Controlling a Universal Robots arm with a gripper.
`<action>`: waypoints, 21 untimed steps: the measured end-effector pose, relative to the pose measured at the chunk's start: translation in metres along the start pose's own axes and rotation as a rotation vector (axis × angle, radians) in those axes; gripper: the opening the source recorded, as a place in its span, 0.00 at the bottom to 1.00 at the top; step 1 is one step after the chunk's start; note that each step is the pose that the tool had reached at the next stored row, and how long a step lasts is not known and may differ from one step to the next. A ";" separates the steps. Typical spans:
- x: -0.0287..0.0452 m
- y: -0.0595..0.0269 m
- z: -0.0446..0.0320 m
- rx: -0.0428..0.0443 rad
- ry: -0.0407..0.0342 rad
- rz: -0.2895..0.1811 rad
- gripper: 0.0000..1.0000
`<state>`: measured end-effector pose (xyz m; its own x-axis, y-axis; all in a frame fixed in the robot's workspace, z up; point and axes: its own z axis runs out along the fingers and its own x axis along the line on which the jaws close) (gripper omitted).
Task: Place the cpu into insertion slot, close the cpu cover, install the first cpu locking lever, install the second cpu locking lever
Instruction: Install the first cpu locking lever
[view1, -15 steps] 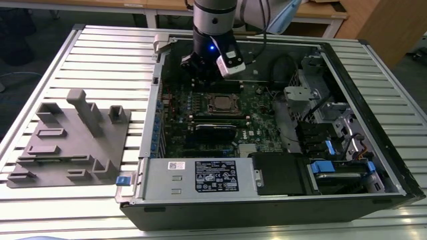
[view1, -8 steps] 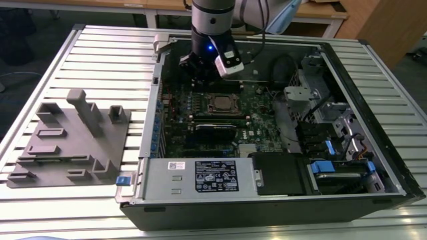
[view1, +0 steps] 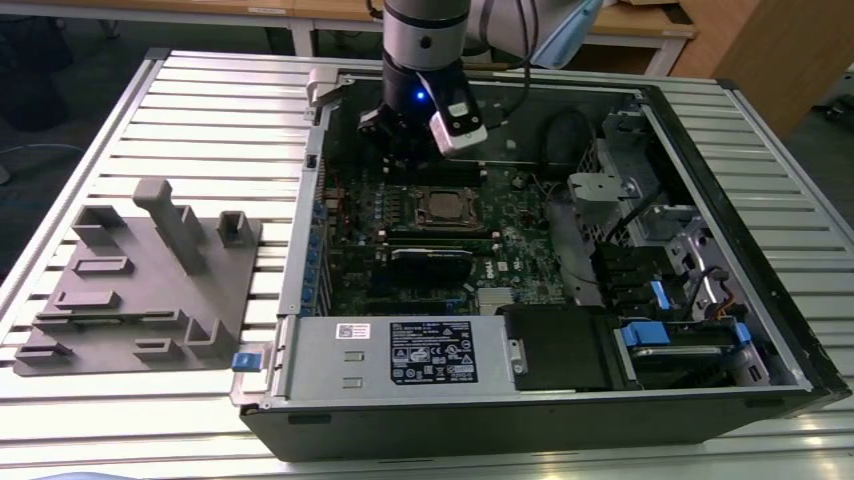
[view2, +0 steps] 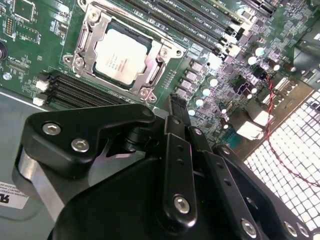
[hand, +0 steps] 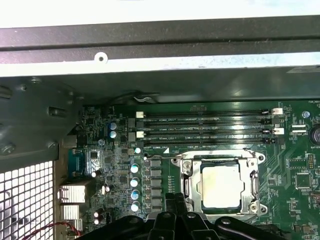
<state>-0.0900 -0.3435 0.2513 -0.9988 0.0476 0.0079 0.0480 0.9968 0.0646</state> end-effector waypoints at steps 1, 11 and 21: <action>0.0006 -0.0002 0.0000 -0.0018 0.0000 0.000 0.11; 0.0103 -0.0029 -0.0001 -0.0740 -0.0001 -0.001 0.11; 0.0238 -0.0059 -0.0001 -0.0776 -0.0072 -0.001 0.11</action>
<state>-0.1140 -0.3482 0.2512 -0.9989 0.0469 0.0007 0.0466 0.9888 0.1418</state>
